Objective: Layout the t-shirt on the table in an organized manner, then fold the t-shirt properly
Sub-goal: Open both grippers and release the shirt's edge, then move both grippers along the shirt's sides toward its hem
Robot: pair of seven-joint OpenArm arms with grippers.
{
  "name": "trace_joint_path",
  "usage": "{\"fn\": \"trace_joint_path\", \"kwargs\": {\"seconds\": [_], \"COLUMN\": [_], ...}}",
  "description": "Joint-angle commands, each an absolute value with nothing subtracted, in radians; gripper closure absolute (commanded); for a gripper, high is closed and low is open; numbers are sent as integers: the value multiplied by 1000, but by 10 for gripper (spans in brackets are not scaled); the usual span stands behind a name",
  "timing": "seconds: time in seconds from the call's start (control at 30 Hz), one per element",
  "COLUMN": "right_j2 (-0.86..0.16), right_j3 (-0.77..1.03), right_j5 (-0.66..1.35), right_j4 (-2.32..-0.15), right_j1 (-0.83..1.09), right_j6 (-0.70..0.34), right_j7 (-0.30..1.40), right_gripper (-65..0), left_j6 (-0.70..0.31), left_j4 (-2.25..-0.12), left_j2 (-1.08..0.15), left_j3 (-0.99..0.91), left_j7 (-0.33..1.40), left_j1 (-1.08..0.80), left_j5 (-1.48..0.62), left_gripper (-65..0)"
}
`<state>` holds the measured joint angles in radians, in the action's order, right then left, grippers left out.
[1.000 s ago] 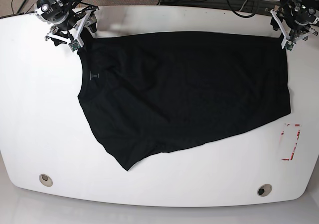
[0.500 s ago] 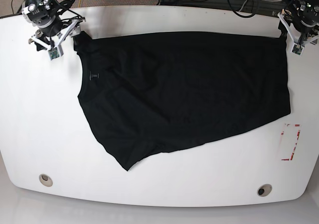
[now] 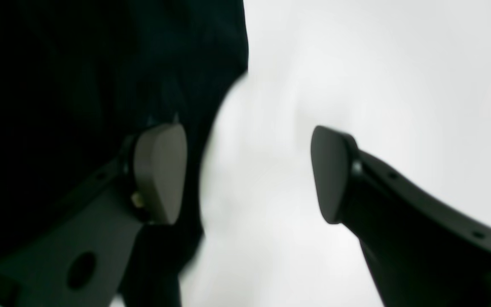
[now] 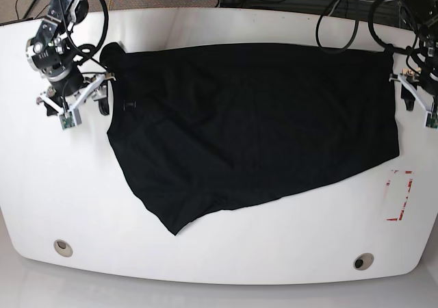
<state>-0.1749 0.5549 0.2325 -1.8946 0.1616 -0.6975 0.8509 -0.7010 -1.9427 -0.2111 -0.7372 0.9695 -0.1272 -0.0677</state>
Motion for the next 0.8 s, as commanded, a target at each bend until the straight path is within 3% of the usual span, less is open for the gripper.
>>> {"fn": "trace_joint_path", "kwargs": {"seconds": [0.0, 0.33, 0.77], "right_j2": [-185, -220, -257], "right_j3": [539, 472, 467], "right_j5": [246, 245, 245], "right_j4": [-1879, -1667, -1162], "right_j1": [104, -99, -435], "right_j6": [-698, -698, -698], "right_j7": [831, 858, 789], "right_gripper": [-430, -430, -430], "left_j6": [-698, -698, -698], "left_j4": [-1948, -1888, -1524], "left_j2": [-226, -228, -232], "left_j3": [-737, -670, -671], "left_j7": [986, 1000, 871], "left_j1": [-61, 73, 257], "left_j5": [-33, 33, 148], "left_gripper": [-333, -336, -333]}}
